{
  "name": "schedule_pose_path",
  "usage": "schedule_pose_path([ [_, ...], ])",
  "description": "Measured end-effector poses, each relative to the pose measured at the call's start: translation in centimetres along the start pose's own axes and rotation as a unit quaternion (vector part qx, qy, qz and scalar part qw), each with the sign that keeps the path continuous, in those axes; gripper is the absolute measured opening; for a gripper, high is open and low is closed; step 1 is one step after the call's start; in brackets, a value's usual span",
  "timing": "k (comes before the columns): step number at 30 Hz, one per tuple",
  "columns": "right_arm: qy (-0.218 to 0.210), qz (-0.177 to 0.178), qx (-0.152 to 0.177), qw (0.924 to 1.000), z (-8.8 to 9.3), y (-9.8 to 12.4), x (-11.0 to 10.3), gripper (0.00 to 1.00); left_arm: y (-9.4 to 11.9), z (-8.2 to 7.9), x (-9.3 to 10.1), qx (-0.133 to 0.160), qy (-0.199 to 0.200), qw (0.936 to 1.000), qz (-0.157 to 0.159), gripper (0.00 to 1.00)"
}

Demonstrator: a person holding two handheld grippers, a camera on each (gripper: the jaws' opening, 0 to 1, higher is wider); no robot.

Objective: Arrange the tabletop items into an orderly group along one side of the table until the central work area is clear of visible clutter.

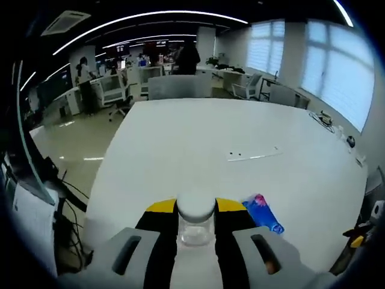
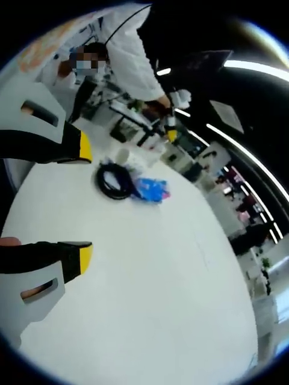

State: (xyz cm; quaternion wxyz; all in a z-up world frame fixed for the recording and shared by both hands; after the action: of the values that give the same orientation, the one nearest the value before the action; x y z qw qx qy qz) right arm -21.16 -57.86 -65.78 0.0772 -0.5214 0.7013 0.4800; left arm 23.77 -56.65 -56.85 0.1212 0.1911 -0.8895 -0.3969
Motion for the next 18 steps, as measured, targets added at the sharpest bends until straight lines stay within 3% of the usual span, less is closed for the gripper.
schedule_pose_path([
  [5,-0.011,0.008,-0.003,0.9999,0.4,-0.1,0.5,0.5,-1.4,-1.3,-0.2,-0.006,-0.006,1.0,0.001,0.2],
  [18,-0.035,0.014,-0.003,0.9993,0.9,-0.5,0.6,0.5,-5.2,-1.6,0.2,-0.034,-0.012,0.9993,0.006,0.2],
])
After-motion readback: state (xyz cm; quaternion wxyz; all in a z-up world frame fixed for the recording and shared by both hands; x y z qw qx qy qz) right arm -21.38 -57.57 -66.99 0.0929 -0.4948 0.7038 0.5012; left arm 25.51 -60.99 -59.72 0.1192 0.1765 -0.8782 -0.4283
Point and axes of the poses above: the point that each gripper's makers call its tool centre point, and the gripper's own axes: y roughly backward along the fingers, x roughly to its right, z roughly out of its underside, the point moved 3 cm from there along y, roughly backward along the fingers, and after that the axes turned 11 degrees about -x, right-handed, at the moved point
